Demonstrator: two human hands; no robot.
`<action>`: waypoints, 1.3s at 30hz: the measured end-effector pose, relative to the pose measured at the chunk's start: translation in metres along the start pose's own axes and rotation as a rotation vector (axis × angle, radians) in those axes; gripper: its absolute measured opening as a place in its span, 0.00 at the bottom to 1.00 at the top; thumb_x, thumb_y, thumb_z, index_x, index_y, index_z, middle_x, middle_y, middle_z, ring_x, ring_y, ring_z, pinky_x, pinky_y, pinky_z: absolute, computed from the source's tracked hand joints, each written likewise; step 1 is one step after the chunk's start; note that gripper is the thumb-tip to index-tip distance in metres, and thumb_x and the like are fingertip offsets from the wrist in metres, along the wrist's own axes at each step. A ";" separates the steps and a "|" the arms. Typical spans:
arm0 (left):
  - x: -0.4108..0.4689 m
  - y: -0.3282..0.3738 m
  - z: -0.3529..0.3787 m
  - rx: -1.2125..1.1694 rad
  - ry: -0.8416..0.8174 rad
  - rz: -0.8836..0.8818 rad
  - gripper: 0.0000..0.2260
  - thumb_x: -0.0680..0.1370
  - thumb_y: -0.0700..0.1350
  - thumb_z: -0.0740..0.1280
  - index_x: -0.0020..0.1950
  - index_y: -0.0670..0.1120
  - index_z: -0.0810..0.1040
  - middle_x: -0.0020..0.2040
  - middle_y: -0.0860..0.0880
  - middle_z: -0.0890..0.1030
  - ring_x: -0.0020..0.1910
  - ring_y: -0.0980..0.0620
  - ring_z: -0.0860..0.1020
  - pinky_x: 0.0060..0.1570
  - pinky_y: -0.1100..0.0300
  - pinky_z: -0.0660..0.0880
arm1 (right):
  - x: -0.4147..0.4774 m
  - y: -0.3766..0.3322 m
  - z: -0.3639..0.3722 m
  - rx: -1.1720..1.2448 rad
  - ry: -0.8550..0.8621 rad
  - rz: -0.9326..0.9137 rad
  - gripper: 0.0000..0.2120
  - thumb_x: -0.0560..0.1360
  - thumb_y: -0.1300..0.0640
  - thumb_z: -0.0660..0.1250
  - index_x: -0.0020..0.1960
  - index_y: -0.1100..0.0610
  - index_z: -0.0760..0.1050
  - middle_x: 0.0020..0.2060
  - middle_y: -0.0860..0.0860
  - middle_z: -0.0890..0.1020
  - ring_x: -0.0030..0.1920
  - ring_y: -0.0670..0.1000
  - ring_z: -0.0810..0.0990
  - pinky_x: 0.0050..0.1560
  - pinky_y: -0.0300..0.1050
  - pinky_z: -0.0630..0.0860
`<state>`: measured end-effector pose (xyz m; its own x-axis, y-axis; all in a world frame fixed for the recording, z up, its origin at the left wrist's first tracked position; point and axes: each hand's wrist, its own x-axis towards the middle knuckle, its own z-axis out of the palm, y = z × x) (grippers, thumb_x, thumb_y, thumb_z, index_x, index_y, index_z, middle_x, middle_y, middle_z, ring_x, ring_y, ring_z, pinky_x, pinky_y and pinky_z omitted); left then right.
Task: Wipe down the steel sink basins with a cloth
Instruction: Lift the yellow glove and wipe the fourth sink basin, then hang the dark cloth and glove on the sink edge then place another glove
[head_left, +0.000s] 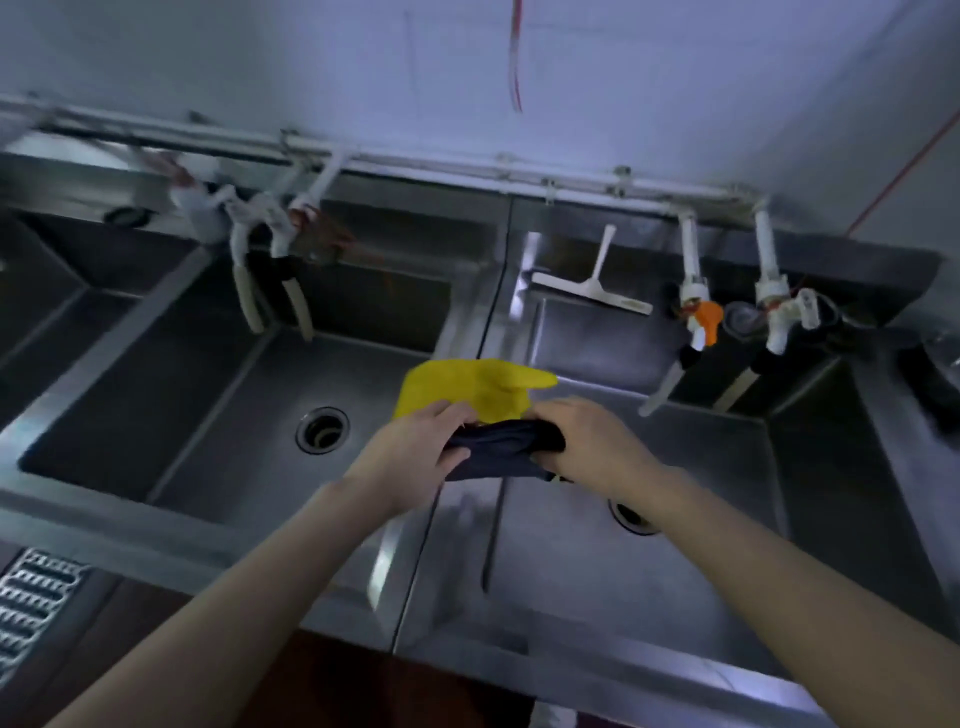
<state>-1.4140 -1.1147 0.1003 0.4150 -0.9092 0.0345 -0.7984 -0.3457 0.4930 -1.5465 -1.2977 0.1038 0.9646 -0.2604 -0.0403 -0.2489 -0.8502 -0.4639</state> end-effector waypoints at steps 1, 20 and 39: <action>-0.017 -0.011 -0.019 0.001 0.034 -0.023 0.10 0.76 0.44 0.66 0.56 0.50 0.72 0.53 0.50 0.77 0.49 0.45 0.77 0.48 0.49 0.75 | 0.010 -0.026 -0.001 -0.017 0.001 -0.037 0.15 0.68 0.59 0.72 0.54 0.55 0.78 0.51 0.53 0.82 0.54 0.56 0.77 0.48 0.51 0.73; -0.367 -0.235 -0.313 0.178 0.581 -0.565 0.12 0.75 0.42 0.67 0.51 0.54 0.68 0.45 0.54 0.78 0.44 0.51 0.76 0.44 0.51 0.74 | 0.184 -0.526 0.085 -0.023 -0.196 -0.744 0.13 0.72 0.58 0.68 0.53 0.50 0.67 0.49 0.53 0.79 0.48 0.56 0.79 0.48 0.56 0.78; -0.431 -0.481 -0.526 0.323 0.703 -0.860 0.11 0.73 0.40 0.66 0.50 0.52 0.69 0.48 0.49 0.79 0.47 0.45 0.75 0.47 0.48 0.74 | 0.451 -0.807 0.180 0.077 -0.275 -0.973 0.15 0.71 0.55 0.73 0.50 0.47 0.68 0.46 0.48 0.79 0.47 0.53 0.79 0.47 0.51 0.78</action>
<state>-0.9792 -0.4340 0.3055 0.9457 -0.0500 0.3211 -0.1665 -0.9231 0.3466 -0.8946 -0.6467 0.3013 0.7342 0.6525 0.1876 0.6528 -0.6024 -0.4593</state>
